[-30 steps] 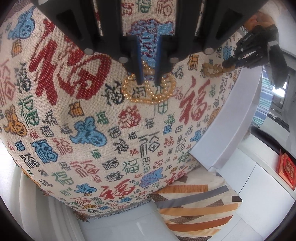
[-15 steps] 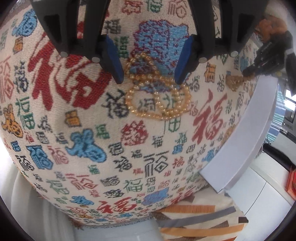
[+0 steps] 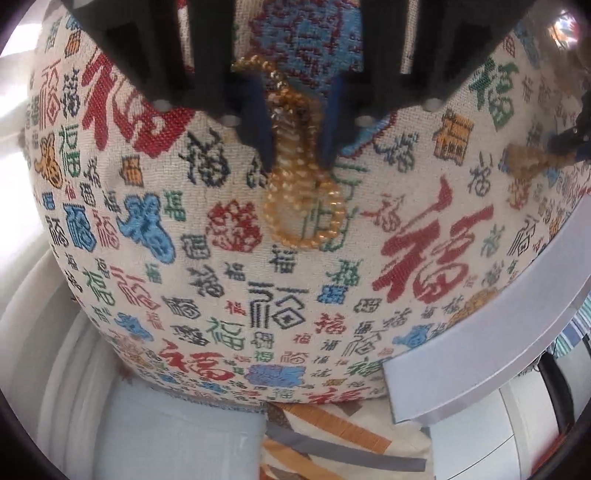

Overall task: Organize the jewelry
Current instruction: 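Carry the brown bracelet and gold bead chain over the white box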

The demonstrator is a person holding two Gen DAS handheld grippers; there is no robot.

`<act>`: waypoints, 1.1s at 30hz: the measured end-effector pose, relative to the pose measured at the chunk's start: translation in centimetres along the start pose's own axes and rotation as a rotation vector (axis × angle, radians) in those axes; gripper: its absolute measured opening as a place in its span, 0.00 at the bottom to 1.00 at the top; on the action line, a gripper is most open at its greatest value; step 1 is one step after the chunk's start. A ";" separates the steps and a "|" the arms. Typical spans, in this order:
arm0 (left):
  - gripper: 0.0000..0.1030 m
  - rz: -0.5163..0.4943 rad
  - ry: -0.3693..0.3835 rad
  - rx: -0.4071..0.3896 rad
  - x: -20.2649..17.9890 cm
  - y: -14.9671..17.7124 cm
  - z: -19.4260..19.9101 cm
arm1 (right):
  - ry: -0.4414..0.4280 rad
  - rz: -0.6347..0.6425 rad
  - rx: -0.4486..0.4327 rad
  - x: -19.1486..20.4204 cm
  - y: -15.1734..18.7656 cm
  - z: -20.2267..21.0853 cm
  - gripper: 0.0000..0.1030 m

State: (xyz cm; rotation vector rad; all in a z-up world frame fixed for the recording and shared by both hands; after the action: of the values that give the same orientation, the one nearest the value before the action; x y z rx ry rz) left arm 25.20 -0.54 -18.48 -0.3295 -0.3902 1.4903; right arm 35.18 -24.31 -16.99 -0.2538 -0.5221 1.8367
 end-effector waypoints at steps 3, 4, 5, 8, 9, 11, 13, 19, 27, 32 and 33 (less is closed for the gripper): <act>0.12 0.022 0.005 -0.010 0.6 0.3 0.8 | -0.013 -0.043 -0.011 -0.5 0.3 0.2 0.21; 0.12 0.032 0.006 -0.014 0.9 0.4 1.2 | -0.027 -0.071 -0.014 -0.8 0.6 0.6 0.19; 0.12 0.043 0.006 -0.020 1.2 0.6 1.6 | -0.043 -0.092 -0.021 -1.0 0.7 0.9 0.07; 0.12 0.075 0.005 -0.029 2.4 1.0 2.6 | -0.088 -0.134 -0.032 -1.1 0.6 2.2 0.08; 0.12 0.085 0.005 -0.031 2.7 1.0 2.7 | -0.092 -0.134 -0.034 -1.1 0.6 2.7 0.08; 0.12 0.112 0.003 -0.035 3.7 1.1 3.0 | -0.086 -0.128 -0.040 -1.0 0.3 3.0 0.08; 0.12 0.134 0.003 -0.035 4.5 1.0 2.9 | -0.110 -0.148 -0.046 -1.3 0.3 3.5 0.08; 0.12 0.180 -0.006 -0.030 6.6 0.8 2.8 | -0.296 -0.264 -0.087 -1.8 -1.0 4.7 0.08; 0.12 0.221 0.011 -0.049 8.4 -2.1 3.2 | -0.483 -0.301 -0.106 -0.6 -4.3 5.6 0.08; 0.12 0.220 0.016 -0.035 8.0 -4.2 2.7 | -0.574 -0.276 -0.077 0.9 -6.5 5.4 0.08; 0.12 0.220 0.013 -0.026 7.9 -4.5 2.6 | -0.581 -0.265 -0.067 1.2 -6.8 5.5 0.08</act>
State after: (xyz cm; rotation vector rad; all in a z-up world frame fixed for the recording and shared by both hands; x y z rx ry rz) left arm 28.34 7.03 -13.78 -0.4132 -0.3720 1.6985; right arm 38.24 -22.67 -8.86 0.3066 -0.9697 1.6203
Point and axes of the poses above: each gripper's, at about its wrist camera, not at the fingertips, and z roughly against the way its jaws point, x to its left, y to its underside, the point moved 6 cm from there along -z, roughly the way its jaws point, and after that the axes turned 7 degrees about -y, right-handed, at the moved point
